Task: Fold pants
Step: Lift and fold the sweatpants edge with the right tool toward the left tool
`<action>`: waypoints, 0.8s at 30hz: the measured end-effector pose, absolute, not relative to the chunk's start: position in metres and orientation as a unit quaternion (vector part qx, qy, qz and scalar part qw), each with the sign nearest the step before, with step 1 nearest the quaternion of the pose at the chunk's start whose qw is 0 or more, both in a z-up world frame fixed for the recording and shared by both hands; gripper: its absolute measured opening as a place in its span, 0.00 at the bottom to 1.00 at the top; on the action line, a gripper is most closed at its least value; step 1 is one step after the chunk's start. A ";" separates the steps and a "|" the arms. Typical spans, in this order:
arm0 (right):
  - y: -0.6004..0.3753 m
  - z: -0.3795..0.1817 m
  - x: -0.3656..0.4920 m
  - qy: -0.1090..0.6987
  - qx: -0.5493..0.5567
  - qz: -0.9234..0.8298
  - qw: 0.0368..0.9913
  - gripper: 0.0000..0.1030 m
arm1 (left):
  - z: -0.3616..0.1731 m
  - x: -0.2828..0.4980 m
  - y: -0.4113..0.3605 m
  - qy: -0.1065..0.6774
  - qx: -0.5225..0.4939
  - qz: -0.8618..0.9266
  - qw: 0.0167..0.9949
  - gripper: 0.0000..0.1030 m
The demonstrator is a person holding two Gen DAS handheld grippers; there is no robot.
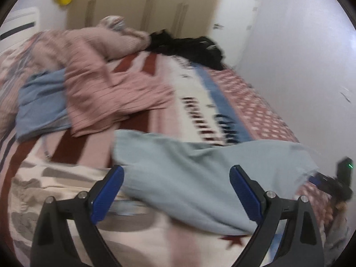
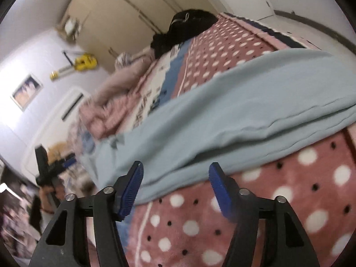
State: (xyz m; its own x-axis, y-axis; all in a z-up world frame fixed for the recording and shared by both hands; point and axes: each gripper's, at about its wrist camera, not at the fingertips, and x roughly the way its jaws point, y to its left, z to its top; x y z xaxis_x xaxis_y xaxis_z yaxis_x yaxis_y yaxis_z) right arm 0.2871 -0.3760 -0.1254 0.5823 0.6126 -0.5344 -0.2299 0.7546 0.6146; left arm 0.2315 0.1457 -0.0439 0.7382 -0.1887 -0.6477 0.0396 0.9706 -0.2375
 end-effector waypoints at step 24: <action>-0.397 -0.129 0.307 0.342 0.224 0.052 0.911 0.00 | -0.060 0.225 0.140 0.367 -0.097 -0.058 0.923 0.92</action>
